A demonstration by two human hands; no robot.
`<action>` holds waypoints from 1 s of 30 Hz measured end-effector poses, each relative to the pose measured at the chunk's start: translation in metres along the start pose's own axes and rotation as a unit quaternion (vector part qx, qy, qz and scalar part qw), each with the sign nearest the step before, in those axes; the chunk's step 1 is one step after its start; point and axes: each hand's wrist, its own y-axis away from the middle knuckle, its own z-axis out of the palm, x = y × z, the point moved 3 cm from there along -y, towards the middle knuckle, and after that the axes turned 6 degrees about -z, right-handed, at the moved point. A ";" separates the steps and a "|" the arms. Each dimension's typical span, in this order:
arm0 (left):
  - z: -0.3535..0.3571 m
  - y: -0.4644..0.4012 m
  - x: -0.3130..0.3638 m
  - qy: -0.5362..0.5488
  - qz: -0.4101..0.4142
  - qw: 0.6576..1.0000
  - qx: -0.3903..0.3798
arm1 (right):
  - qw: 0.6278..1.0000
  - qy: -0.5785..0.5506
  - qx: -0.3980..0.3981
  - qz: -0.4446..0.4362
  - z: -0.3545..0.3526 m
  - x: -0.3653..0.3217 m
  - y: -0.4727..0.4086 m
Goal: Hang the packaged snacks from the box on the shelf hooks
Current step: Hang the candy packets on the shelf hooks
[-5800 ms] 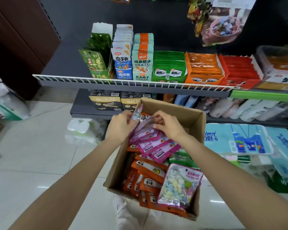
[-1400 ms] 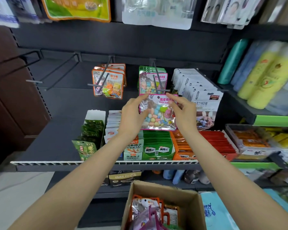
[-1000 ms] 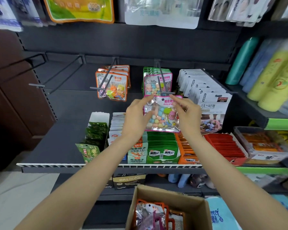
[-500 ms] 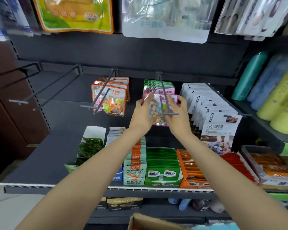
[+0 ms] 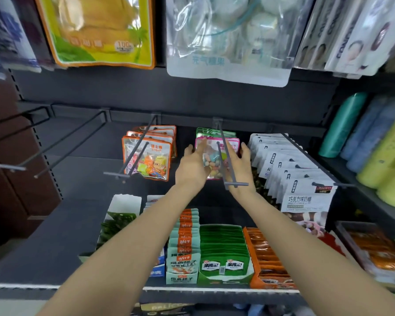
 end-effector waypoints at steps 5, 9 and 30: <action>-0.014 0.040 -0.005 -0.040 0.040 0.997 0.046 | 0.988 0.130 -0.036 -0.069 -0.012 -0.004 0.035; -0.016 0.095 -0.022 0.000 0.060 0.998 0.020 | 0.989 0.129 -0.063 -0.042 -0.018 -0.010 0.091; 0.088 0.340 -0.151 -0.237 0.199 0.863 -0.399 | 0.865 0.096 -0.456 0.189 0.015 0.058 0.389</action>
